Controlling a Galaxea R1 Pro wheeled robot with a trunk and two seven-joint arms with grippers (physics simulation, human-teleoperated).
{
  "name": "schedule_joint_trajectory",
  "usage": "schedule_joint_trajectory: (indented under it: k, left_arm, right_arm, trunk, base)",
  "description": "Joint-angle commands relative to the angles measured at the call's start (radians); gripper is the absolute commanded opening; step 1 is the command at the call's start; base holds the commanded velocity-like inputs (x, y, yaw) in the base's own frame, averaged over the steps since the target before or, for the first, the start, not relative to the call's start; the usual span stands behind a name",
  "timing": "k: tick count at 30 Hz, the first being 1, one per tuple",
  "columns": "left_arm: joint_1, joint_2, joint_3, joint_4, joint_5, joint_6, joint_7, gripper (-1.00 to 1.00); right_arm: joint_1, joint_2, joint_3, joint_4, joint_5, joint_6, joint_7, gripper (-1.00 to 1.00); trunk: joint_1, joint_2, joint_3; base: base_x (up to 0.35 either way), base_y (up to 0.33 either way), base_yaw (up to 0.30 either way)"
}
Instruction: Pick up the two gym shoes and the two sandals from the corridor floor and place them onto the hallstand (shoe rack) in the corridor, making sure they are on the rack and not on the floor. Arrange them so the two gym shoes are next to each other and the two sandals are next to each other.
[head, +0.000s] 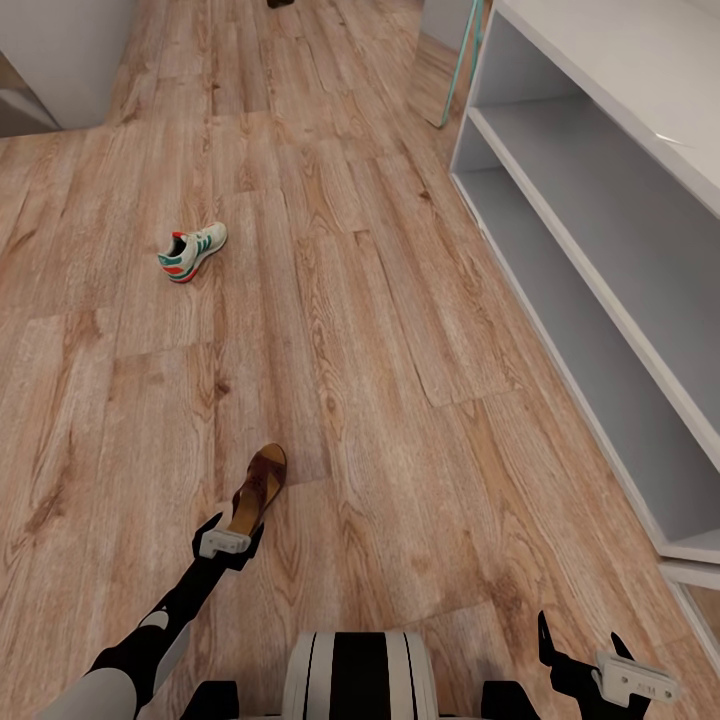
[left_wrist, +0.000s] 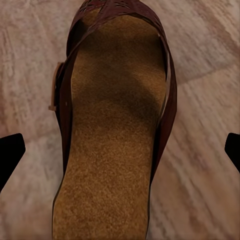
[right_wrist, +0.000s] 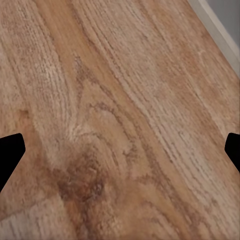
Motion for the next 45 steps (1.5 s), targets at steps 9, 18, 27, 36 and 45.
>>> schedule_joint_trajectory:
  k: [9, 18, 27, 36, 45]
  left_arm:
    - [-0.009, 0.000, 0.000, 0.000, 0.000, 0.000, 0.000, 1.00]
    - [-0.014, 0.000, 0.000, 0.000, 0.000, 0.000, 0.000, 1.00]
    - [-0.016, 0.001, 0.001, 0.000, 0.000, 0.000, 0.000, 1.00]
    - [-0.016, 0.001, 0.002, 0.001, 0.000, 0.000, 0.000, 1.00]
    - [-0.017, 0.002, 0.003, 0.001, 0.000, 0.000, 0.000, 1.00]
  right_arm:
    - [0.000, 0.000, 0.000, 0.000, 0.000, 0.000, 0.000, 1.00]
    - [0.000, 0.000, -0.001, 0.000, 0.000, 0.000, 0.000, 1.00]
    - [0.000, 0.000, -0.001, 0.001, 0.000, 0.000, 0.000, 1.00]
    - [0.000, 0.000, -0.001, 0.001, 0.000, 0.000, 0.000, 1.00]
    - [0.000, 0.000, -0.001, 0.002, 0.000, 0.000, 0.000, 1.00]
  trunk:
    - [0.000, 0.000, 0.000]
    - [0.000, 0.000, 0.000]
    - [0.000, 0.000, -0.002]
    - [0.000, 0.000, -0.009]
    - [0.000, 0.000, -0.021]
  base:
    - [0.000, 0.000, 0.000]
    - [0.000, 0.000, 0.000]
    - [0.000, 0.000, 0.000]
    - [0.000, 0.000, 0.000]
    - [0.000, 0.000, 0.000]
